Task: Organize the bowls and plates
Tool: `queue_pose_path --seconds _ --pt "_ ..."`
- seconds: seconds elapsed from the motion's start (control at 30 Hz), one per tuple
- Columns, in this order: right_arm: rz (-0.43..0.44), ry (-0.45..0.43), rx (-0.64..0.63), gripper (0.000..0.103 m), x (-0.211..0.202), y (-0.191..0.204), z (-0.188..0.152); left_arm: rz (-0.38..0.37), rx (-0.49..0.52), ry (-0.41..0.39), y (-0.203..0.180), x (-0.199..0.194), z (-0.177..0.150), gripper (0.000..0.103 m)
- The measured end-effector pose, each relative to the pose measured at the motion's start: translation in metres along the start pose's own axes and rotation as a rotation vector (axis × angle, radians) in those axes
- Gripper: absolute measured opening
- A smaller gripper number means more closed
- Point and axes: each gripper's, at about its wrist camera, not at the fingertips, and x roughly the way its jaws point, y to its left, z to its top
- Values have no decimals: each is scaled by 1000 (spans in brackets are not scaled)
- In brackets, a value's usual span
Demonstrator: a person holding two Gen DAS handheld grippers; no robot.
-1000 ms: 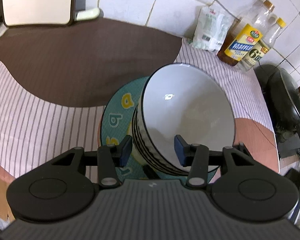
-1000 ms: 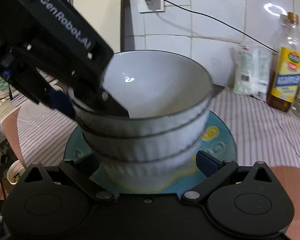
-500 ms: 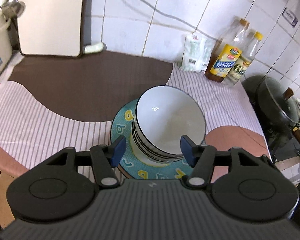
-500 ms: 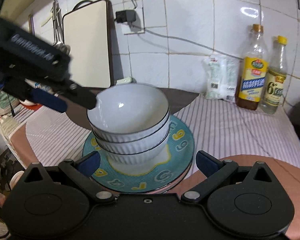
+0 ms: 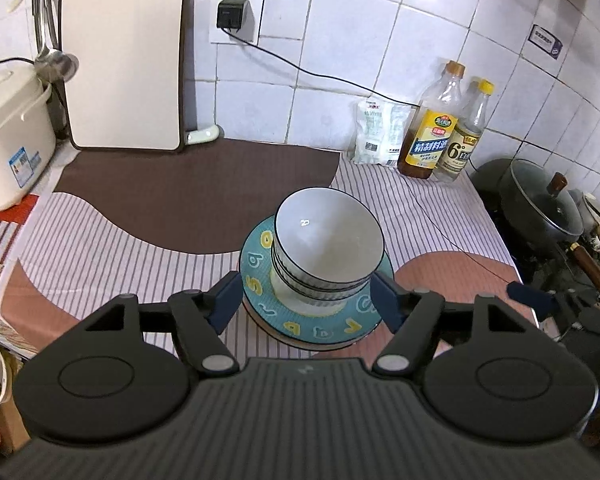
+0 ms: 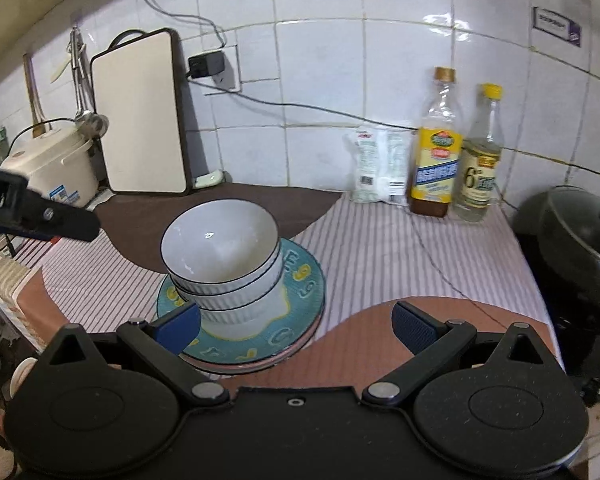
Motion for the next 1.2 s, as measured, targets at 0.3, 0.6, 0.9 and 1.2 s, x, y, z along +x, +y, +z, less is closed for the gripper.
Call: queue_pose_path --seconds 0.3,0.6,0.9,1.2 --pt "-92 5 -30 103 -41 4 9 17 41 -28 -8 -26 -13 79" --pt "-114 15 -20 103 -64 6 12 39 36 -28 -6 -39 -22 82" --pt "-136 17 -24 103 -73 8 9 58 44 -30 -2 -42 -28 88" --pt "-155 24 -9 103 -75 6 4 81 60 -56 -4 -44 -35 98"
